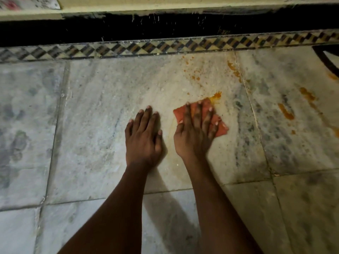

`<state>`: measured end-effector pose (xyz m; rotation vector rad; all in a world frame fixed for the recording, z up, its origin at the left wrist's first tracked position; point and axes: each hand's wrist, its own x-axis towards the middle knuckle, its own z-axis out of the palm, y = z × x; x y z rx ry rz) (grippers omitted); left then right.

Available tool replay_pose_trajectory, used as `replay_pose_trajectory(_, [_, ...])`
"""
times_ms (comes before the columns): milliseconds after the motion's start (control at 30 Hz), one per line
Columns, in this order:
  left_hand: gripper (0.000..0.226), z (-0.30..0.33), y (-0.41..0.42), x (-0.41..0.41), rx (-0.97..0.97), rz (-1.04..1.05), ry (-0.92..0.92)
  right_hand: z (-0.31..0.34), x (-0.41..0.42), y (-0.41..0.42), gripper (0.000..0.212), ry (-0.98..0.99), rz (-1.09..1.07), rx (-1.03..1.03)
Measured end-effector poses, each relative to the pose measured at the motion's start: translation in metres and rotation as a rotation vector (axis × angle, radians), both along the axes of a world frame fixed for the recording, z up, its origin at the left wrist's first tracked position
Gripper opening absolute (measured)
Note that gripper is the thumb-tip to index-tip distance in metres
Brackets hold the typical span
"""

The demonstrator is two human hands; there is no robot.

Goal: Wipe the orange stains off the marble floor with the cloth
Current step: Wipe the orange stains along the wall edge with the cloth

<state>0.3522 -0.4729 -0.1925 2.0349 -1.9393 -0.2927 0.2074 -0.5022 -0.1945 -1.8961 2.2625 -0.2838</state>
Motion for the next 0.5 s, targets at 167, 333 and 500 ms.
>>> replay_pose_trajectory(167, [0.063, 0.0, -0.001, 0.0, 0.008, 0.007, 0.014, 0.003, -0.053, 0.087, 0.062, 0.078, 0.401, 0.022])
replay_pose_trajectory(333, [0.063, -0.003, -0.001, 0.002, 0.015, 0.006, 0.015, -0.005, -0.072, 0.047, 0.061, 0.079, -0.05, 0.001])
replay_pose_trajectory(500, [0.064, -0.001, -0.001, 0.0, 0.011, 0.002, 0.018, -0.005, -0.015, -0.033, 0.067, 0.024, 0.018, 0.021])
